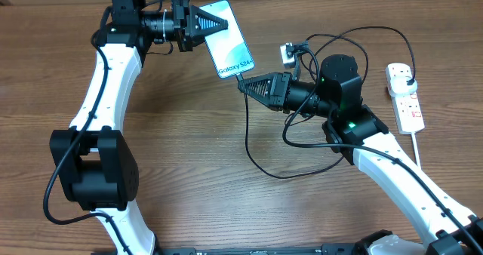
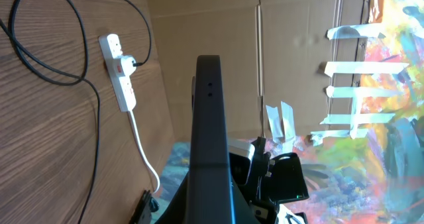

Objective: Plug charger to phone and switch on socket
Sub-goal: 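Push the plug up into the phone's bottom port with the right gripper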

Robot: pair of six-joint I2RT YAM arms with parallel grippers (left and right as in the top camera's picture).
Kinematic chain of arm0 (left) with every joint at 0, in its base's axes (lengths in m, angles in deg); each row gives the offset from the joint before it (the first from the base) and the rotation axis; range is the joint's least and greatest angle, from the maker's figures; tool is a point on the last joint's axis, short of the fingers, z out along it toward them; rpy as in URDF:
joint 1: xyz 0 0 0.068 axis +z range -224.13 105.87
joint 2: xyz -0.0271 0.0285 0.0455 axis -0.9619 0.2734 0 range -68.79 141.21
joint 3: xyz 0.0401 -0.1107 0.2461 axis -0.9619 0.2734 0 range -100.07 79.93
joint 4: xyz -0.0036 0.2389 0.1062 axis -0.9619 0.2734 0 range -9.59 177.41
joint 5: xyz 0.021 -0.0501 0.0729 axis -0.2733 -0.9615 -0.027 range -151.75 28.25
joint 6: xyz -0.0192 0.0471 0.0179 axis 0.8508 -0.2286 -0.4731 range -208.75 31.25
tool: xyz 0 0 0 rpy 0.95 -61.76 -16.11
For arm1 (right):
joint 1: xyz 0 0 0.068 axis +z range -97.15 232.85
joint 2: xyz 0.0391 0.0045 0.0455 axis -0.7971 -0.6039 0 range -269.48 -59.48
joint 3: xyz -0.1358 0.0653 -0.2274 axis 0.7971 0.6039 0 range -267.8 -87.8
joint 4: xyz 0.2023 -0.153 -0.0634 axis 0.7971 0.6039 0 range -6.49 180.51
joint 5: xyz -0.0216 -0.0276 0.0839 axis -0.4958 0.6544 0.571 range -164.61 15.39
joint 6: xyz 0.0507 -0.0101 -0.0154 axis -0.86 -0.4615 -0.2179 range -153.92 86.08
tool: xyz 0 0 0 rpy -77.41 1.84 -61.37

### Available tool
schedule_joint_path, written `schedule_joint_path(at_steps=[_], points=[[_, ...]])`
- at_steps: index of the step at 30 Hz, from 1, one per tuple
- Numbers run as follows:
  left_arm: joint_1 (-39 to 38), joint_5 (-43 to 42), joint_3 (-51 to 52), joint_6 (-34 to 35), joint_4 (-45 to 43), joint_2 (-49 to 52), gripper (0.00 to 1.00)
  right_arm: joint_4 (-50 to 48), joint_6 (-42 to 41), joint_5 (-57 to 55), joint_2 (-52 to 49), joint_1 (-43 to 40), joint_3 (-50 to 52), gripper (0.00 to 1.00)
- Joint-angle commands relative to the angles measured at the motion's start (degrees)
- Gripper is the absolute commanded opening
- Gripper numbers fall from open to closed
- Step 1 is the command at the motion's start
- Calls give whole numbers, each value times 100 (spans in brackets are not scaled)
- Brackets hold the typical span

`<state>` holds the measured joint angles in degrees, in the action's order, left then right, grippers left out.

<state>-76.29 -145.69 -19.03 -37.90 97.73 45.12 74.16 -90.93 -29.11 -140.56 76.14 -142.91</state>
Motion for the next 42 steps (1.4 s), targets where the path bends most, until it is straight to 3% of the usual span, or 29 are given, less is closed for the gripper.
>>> schedule_joint_path(at_steps=[1,17,32,36,42], points=[[-131,-656,-20,-2,37,-39,4,-162,-37,-649,-101,-184,-37,4],[-518,-658,-20,24,44,-39,4,-411,-42,-643,-341,-216,-39,4],[-367,-658,-20,109,39,-39,4,-402,-17,-470,-345,-216,-39,4],[-308,-658,-20,107,37,-39,4,-382,15,-422,-345,-216,-39,15],[-173,-654,-20,87,31,-39,4,-382,22,-317,-345,-216,-39,23]])
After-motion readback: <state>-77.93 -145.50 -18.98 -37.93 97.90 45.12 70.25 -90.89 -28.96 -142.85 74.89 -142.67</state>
